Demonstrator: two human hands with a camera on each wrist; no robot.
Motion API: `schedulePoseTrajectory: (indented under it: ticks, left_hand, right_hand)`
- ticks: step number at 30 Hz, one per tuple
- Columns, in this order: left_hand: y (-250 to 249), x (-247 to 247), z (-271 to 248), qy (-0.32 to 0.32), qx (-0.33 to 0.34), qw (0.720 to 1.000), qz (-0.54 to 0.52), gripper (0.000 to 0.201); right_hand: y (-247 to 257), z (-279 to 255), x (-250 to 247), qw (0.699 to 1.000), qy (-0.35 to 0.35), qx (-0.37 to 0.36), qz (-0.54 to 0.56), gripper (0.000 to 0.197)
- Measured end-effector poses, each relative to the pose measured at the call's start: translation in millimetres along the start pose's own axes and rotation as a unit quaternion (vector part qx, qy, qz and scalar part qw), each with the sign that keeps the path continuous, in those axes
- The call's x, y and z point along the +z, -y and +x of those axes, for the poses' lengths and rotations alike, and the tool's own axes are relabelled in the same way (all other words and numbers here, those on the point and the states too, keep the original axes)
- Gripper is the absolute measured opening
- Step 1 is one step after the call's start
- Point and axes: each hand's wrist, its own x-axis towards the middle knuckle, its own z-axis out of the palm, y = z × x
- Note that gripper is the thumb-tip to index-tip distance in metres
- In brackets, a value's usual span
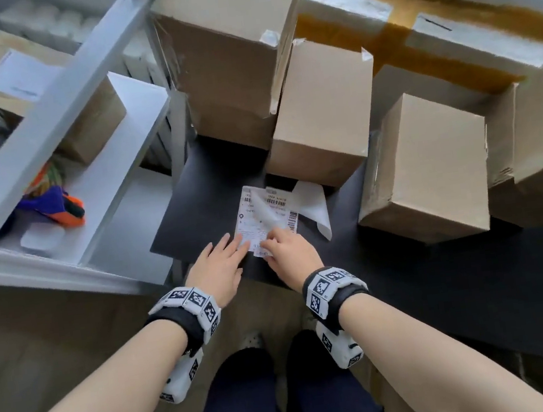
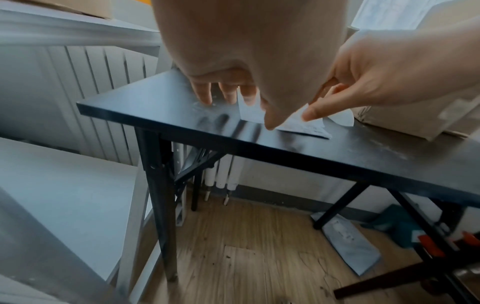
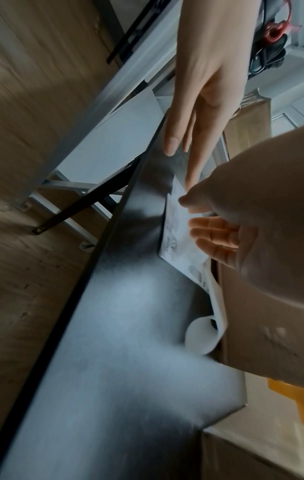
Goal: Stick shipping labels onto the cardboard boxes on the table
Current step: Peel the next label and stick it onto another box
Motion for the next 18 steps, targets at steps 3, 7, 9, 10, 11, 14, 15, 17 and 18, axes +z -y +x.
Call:
schedulePoseTrajectory:
  ticks: [3,7,9,10,11,14,15,17,18]
  left_hand:
    - [-1,4,0,0.002,0.011,1.000,-0.001,0.059]
    - [4,10,0,-0.031,0.032,0.999,0.030,0.056]
    - [5,12,1,-0.052,0.041,0.997,0.050,0.054]
    - [5,12,3,-0.072,0.045,0.995,0.056,0.052]
    - [4,10,5,-0.089,0.049,0.993,0.051,0.049]
    - [-2,4,13,-0.117,0.046,0.992,0.032,0.047]
    - [-3,3,16,-0.114,0.042,0.992,0.029,0.049]
    - [-6,2,20,-0.092,0.044,0.994,0.024,0.053]
    - [-8,2,22,-0.075,0.052,0.995,0.026,0.054]
  right_hand:
    - [-3,5,12,0.999,-0.024,-0.005,0.025,0.024]
    - [-10,9,14,0.998,-0.024,0.012,0.056,0.042]
    - [-14,11,15,0.997,-0.009,0.036,0.061,0.050]
    - [-15,12,15,0.997,-0.010,0.048,0.063,0.052]
    - [-16,13,15,0.996,-0.014,0.055,0.068,0.053]
    - [-20,15,17,0.995,-0.051,0.058,0.067,0.055]
    - [-20,15,18,0.994,-0.066,0.063,0.061,0.056]
    - [-22,16,17,0.992,-0.077,0.082,0.048,0.060]
    - [-23,16,17,0.991,-0.071,0.095,0.053,0.062]
